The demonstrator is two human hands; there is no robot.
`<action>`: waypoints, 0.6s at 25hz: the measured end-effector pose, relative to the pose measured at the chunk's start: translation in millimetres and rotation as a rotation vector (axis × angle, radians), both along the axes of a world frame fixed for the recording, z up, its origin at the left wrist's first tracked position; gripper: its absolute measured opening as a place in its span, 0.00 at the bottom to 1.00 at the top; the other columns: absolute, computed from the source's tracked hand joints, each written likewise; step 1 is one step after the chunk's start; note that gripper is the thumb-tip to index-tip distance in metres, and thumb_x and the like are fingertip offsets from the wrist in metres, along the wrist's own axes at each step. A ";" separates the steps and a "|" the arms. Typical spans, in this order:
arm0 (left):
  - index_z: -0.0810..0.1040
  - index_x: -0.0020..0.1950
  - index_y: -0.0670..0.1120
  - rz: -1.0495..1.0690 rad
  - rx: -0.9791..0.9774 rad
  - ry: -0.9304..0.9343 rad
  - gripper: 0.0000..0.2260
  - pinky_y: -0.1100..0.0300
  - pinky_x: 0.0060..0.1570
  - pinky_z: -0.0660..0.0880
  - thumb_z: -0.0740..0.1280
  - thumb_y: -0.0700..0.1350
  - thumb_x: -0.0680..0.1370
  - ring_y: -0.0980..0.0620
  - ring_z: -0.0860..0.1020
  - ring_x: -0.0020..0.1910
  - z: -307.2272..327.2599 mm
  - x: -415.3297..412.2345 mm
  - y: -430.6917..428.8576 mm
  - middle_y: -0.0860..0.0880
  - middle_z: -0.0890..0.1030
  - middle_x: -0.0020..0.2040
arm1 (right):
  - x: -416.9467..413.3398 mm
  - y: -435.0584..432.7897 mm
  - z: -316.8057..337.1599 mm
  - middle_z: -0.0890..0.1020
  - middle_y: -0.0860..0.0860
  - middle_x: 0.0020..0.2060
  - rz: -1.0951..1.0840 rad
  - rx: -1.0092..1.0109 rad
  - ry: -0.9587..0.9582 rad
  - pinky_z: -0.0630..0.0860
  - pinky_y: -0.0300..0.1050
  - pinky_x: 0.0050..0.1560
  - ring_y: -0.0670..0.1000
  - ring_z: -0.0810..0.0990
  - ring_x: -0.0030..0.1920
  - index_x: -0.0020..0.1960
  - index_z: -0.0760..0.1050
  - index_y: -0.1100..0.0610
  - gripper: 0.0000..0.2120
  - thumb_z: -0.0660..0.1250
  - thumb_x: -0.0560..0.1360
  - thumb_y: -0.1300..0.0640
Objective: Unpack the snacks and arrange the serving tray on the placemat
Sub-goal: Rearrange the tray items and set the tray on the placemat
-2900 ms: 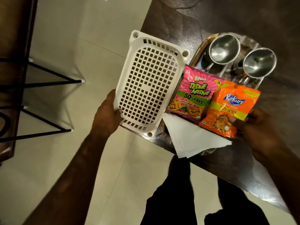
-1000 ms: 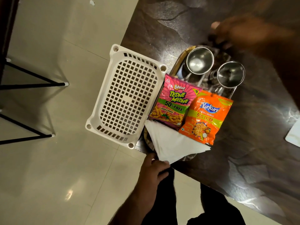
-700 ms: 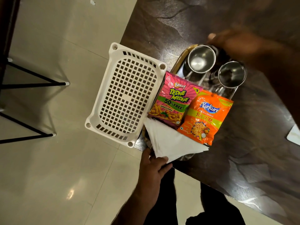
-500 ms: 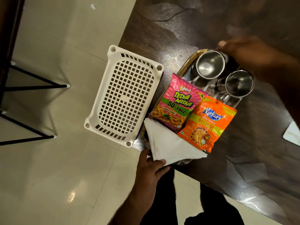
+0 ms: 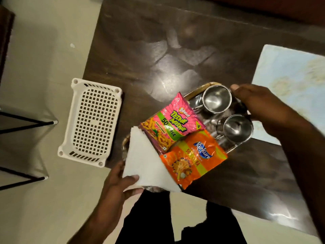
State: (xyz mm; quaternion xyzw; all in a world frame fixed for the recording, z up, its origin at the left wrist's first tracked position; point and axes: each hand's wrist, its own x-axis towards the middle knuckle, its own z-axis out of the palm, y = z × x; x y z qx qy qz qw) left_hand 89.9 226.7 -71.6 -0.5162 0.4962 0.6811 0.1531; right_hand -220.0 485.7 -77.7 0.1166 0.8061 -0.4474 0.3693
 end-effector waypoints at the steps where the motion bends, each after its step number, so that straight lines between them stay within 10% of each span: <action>1: 0.80 0.63 0.56 -0.037 -0.023 0.017 0.26 0.46 0.48 0.82 0.72 0.40 0.67 0.48 0.85 0.54 5.3 -9.3 7.8 0.51 0.84 0.60 | 2.4 22.5 2.5 0.82 0.42 0.33 -0.044 -0.010 -0.012 0.76 0.47 0.46 0.49 0.79 0.39 0.41 0.82 0.45 0.15 0.65 0.84 0.43; 8: 0.79 0.65 0.51 -0.261 -0.073 0.052 0.22 0.43 0.46 0.83 0.69 0.38 0.71 0.39 0.84 0.54 8.7 -87.5 95.1 0.45 0.84 0.60 | 8.8 190.7 5.9 0.85 0.40 0.35 -0.268 -0.056 -0.042 0.80 0.52 0.48 0.50 0.82 0.42 0.56 0.85 0.45 0.11 0.66 0.82 0.43; 15: 0.81 0.57 0.56 -0.427 -0.076 -0.028 0.16 0.56 0.33 0.82 0.68 0.36 0.77 0.49 0.87 0.43 -31.5 -185.2 205.9 0.49 0.87 0.53 | 5.7 335.9 1.6 0.85 0.41 0.33 -0.516 -0.058 -0.073 0.79 0.44 0.40 0.48 0.82 0.40 0.48 0.85 0.44 0.08 0.67 0.81 0.46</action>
